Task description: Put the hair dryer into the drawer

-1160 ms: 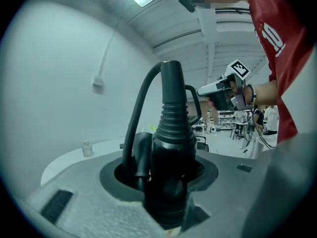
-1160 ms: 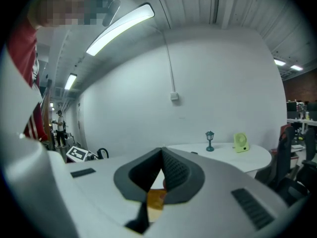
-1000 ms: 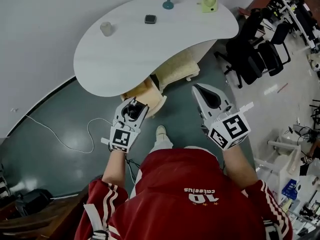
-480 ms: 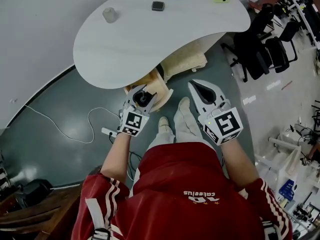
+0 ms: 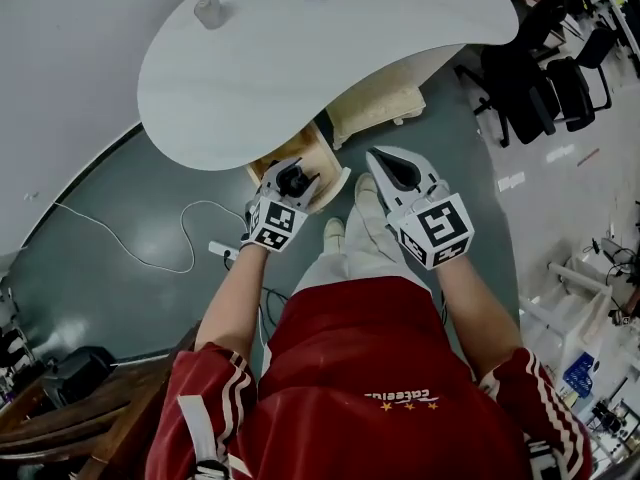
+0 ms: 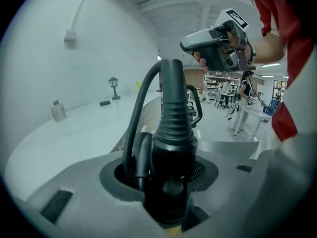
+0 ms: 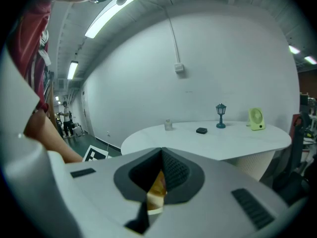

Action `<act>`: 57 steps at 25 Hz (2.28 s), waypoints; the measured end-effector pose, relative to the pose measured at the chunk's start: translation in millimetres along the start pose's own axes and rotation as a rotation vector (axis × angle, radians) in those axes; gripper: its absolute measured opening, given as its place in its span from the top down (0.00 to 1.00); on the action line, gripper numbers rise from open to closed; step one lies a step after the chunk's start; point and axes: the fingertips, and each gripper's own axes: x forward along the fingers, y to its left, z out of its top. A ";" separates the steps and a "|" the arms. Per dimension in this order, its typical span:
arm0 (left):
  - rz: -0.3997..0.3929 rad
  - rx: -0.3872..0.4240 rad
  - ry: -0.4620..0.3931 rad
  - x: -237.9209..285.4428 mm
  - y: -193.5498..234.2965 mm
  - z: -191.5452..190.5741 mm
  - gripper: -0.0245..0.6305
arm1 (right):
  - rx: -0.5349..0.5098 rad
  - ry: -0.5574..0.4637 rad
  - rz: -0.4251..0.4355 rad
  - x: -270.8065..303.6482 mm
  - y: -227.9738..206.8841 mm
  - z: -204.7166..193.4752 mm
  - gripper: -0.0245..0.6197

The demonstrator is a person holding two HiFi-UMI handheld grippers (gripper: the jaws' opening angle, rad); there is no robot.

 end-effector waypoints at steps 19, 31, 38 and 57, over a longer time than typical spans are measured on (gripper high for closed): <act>0.065 -0.198 0.304 74.4 20.0 -69.3 0.65 | 0.118 0.053 0.040 21.5 -45.6 -44.2 0.95; 0.115 -0.362 0.413 104.9 35.4 -100.9 0.65 | 0.151 0.078 0.049 31.9 -71.1 -59.2 0.95; 0.103 -0.409 0.467 114.9 39.9 -120.8 0.64 | 0.165 0.093 0.049 33.9 -78.7 -64.6 0.95; 0.084 -0.422 0.472 132.5 46.5 -119.2 0.61 | 0.181 0.122 0.017 29.6 -89.8 -74.0 0.95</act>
